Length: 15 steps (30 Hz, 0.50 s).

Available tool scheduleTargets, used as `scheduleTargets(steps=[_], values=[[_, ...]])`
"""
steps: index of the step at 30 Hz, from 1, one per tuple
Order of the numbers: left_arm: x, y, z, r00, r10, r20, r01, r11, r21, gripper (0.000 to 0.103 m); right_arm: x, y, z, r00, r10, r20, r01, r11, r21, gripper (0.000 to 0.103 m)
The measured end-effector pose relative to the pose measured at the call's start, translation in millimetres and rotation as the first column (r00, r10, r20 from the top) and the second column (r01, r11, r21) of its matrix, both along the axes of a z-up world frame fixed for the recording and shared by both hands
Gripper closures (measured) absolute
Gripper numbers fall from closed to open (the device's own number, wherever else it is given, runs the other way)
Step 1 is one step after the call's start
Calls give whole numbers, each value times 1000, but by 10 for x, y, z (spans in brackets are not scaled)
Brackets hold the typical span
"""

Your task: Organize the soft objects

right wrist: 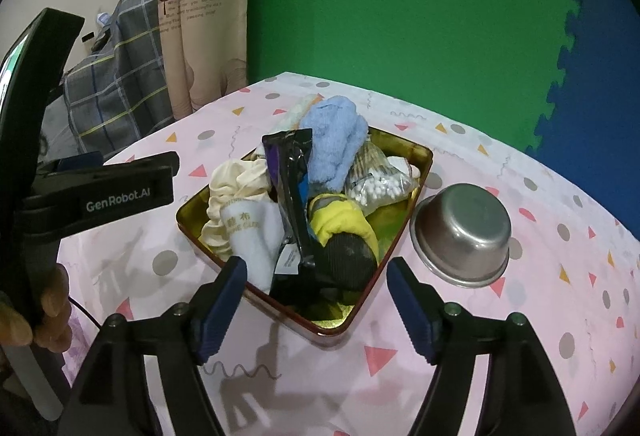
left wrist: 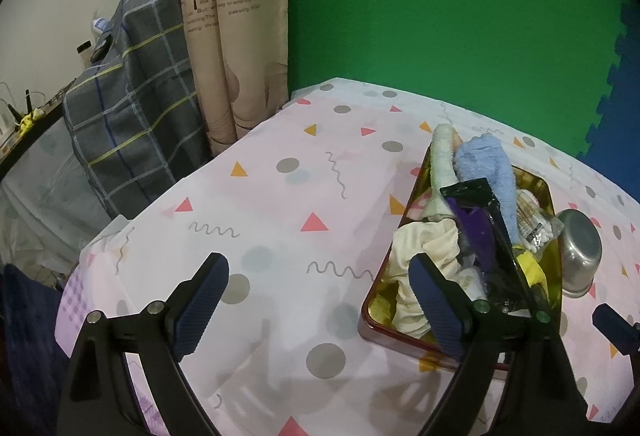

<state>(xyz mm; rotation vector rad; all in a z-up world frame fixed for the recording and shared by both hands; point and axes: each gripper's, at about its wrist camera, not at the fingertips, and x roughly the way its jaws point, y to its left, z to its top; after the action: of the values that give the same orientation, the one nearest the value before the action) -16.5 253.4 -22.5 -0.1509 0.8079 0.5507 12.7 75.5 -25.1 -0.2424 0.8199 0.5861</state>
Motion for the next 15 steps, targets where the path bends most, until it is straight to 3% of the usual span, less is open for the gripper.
scheduleTargets(steps=[15], values=[[3,-32,14,1000,-6,2,6,1000,4,13,-20,-10,-21,1000,-2,6,2,1000,-20,28]])
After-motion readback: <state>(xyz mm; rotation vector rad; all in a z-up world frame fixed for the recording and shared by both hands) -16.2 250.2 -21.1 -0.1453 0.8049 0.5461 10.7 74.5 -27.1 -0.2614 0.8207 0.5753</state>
